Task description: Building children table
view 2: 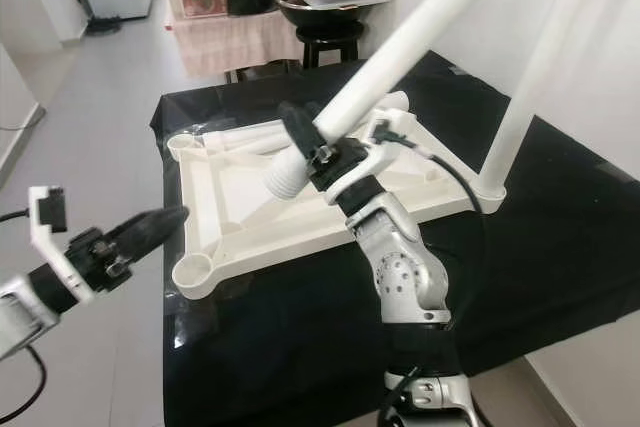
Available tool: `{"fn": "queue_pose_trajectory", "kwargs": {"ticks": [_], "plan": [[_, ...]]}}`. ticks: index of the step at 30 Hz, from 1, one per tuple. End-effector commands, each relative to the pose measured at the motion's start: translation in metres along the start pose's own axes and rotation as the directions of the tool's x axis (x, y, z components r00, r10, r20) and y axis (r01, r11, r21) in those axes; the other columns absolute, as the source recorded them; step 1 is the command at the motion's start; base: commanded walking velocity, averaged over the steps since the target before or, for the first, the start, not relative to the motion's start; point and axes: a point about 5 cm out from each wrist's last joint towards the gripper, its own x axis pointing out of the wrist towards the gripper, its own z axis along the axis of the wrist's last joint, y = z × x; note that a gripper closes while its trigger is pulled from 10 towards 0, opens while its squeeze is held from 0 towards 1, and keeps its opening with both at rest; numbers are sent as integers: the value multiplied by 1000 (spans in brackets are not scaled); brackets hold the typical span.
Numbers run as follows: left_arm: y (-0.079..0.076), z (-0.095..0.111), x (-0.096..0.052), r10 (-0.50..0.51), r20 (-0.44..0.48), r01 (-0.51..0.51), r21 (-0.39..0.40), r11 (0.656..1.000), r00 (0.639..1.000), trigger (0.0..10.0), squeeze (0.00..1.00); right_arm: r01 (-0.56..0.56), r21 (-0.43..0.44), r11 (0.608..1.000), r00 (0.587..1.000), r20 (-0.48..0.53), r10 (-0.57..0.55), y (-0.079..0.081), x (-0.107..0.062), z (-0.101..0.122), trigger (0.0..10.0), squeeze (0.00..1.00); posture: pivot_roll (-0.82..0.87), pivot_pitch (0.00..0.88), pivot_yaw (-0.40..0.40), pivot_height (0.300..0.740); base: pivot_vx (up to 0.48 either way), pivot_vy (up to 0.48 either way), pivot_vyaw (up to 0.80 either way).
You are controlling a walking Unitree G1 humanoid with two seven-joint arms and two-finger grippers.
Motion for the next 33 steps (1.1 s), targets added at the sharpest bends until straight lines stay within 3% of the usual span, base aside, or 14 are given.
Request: {"fn": "queue_pose_trajectory", "kwargs": {"ticks": [1, 2, 8, 10, 16, 17, 22, 30, 32, 33], "plan": [[-5, -8, 15, 100, 8, -99, 194, 976, 995, 10000, 0, -42, -191, 981, 996, -85, 26, 4, 6, -11, 10000, 0, -22, 0, 17, 740, 0, 0, 0], [-8, -9, 18, 118, 17, -119, 252, 960, 993, 10000, 0, -57, -206, 977, 994, -102, 36, 4, 7, -13, 10000, 0, -22, 0, 17, 740, 0, 0, 0], [-21, -19, 28, 123, -6, -118, 241, 963, 992, 10000, 0, -101, -193, 976, 988, -135, 75, 8, 9, -19, 10000, 0, -21, 0, 16, 740, 0, 0, 0], [-33, -21, 32, 86, -11, -79, 292, 953, 996, 10000, 0, -193, -179, 965, 972, -170, 163, 16, 9, -26, 10000, 0, -9, 0, 12, 740, 0, 0, 800], [-41, -23, 34, 57, 8, -56, 344, 937, 998, 10000, 0, -292, -159, 943, 947, -186, 262, 24, 11, -31, 10000, 0, 3, 0, 10, 740, 0, 0, 800], [-43, -25, 33, 44, -2, -40, 361, 932, 999, 10000, 0, -343, -148, 927, 930, -194, 313, 26, 11, -32, 10000, 0, 8, 7, 11, 740, 0, 0, 800], [-46, -36, 29, 26, -45, -6, 400, 917, 999, 10000, 0, -401, -156, 902, 906, -213, 366, 25, 14, -34, 10000, 0, 20, 19, 9, 740, 0, 0, 800], [-47, -54, 15, 13, -166, 58, 414, 908, 986, 10000, 0, -386, -198, 901, 910, -241, 337, 13, 22, -36, 10000, 0, 35, 34, 6, 740, 0, 0, 800], [-47, -57, 13, 13, -187, 69, 425, 903, 982, 10000, 0, -289, -243, 926, 943, -237, 233, 1, 25, -37, 10000, 0, 35, 41, 7, 740, 0, 0, 297], [-47, -57, 13, 13, -187, 69, 425, 903, 982, 10000, 0, -289, -243, 926, 943, -237, 233, 1, 25, -37, 10000, 0, 35, 41, 7, 740, 0, 0, 0]]}}
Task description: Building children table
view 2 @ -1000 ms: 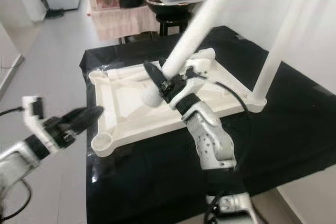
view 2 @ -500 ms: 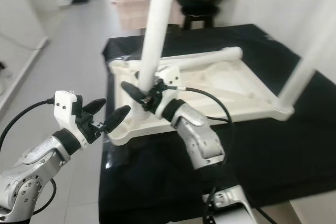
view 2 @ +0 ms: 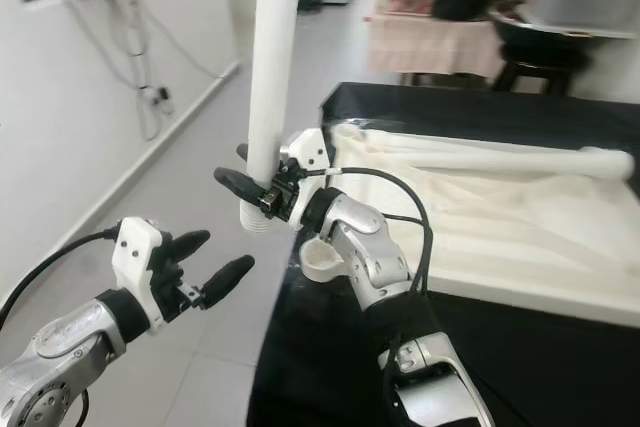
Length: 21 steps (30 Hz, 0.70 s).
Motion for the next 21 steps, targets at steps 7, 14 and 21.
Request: {"fn": "queue_pose_trajectory", "kwargs": {"ticks": [7, 14, 21], "plan": [[7, -3, -3, 11, -65, -2, 135, 991, 998, 10000, 0, -37, -30, 999, 999, -10, 37, -16, -24, -2, 10000, 0, 31, 65, 14, 740, 0, 0, 0], [14, -3, -6, 41, -77, -26, 185, 982, 996, 10000, 0, -82, -46, 996, 996, -40, 80, -25, -44, -1, 10000, 0, 30, 102, 17, 740, 0, 0, 0], [12, -3, -15, 62, -89, -45, 185, 982, 994, 10000, 0, -165, -31, 986, 986, -31, 164, -25, -67, 10, 10000, 0, 23, 168, 32, 740, 0, 0, 0]]}}
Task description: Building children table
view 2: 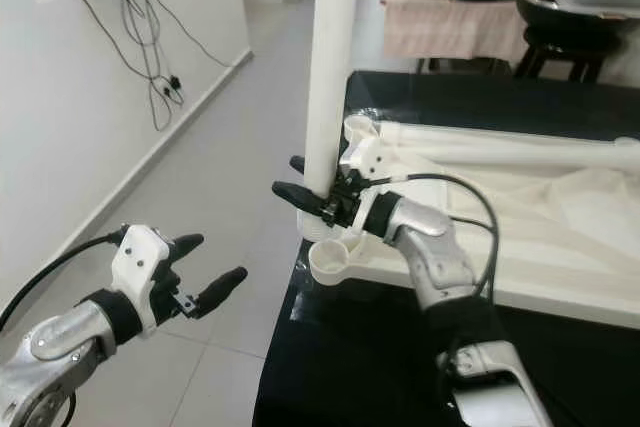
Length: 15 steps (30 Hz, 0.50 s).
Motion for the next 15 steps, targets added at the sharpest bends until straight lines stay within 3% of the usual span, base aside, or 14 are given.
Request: {"fn": "queue_pose_trajectory", "kwargs": {"ticks": [1, 3, 5, 6, 7, 15], "plan": [[-1, 0, -5, -7, -22, 7, 19, 1000, 1000, 10000, 0, -48, 10, 999, 999, 14, 48, 5, -1, 3, 10000, 0, 23, 184, 36, 740, 0, 0, 0], [-6, 0, -7, -33, -20, 33, 15, 999, 999, 10000, 0, -60, 10, 998, 998, 15, 59, 6, -2, 3, 10000, 0, 24, 192, 38, 740, 0, 0, 0], [-23, 0, -14, -138, -19, 138, -1, 990, 990, 10000, 0, -65, 10, 998, 998, 22, 65, 2, -6, 6, 10000, 0, 35, 219, 43, 740, 0, 0, 0], [-23, 0, -14, -138, -19, 138, -1, 990, 990, 10000, 0, -65, 10, 998, 998, 22, 65, 2, -6, 6, 10000, 0, 35, 219, 43, 740, 0, 0, 0], [-35, -1, -20, -208, -23, 208, -20, 978, 978, 10000, 0, -73, 16, 997, 997, 34, 73, -1, -10, 9, 10000, 0, 39, 236, 49, 740, 0, 0, 0], [-48, -3, -31, -254, -30, 254, -13, 967, 967, 10000, 0, -127, 17, 992, 992, 27, 126, 7, -16, 14, 10000, 0, 42, 267, 69, 740, 0, 0, 0]]}}
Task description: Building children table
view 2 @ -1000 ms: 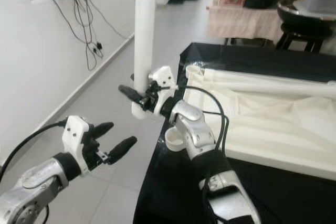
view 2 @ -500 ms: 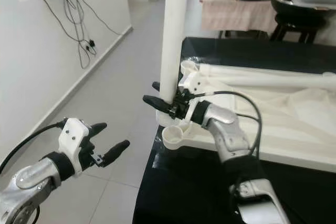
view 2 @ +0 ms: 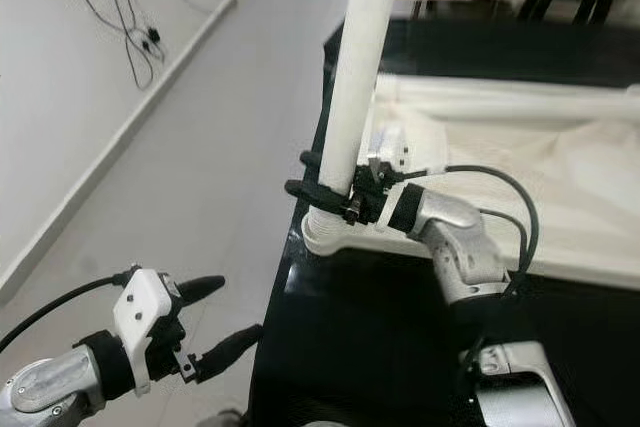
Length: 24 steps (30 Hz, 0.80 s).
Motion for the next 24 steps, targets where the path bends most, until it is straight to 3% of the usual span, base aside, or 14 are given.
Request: {"fn": "queue_pose_trajectory", "kwargs": {"ticks": [1, 5, 9, 11, 18, 24], "plan": [[-5, 1, -3, -15, -4, 15, 28, 1000, 1000, 10000, 0, -44, 1, 999, 999, -1, 44, 7, 1, 1, 10000, 0, 42, 267, 69, 740, 0, 0, 0], [-5, 3, -6, 11, 1, -11, 65, 998, 1000, 10000, 0, -80, 5, 997, 997, -15, 80, 13, 2, 0, 10000, 0, 44, 275, 72, 740, 0, 0, 0], [-2, 12, -13, 102, 44, -110, 220, 969, 994, 10000, 0, -116, -7, 993, 993, -23, 115, 18, 5, 3, 10000, 0, 45, 283, 68, 740, 0, 0, 0], [-4, 15, -15, 117, 61, -129, 250, 960, 991, 10000, 0, -117, -12, 993, 993, -20, 117, 17, 6, 6, 10000, 0, 46, 291, 63, 740, 0, 0, 0], [-8, 20, -16, 150, 93, -169, 267, 949, 984, 10000, 0, -113, -30, 993, 993, -35, 111, 11, 8, 10, 10000, 0, 48, 301, 49, 740, 0, 0, 0], [-13, 21, -14, 148, 122, -171, 209, 963, 981, 10000, 0, -156, -33, 987, 987, -51, 155, 11, 18, 10, 10000, 0, 44, 314, 37, 740, 0, 0, 0]]}}
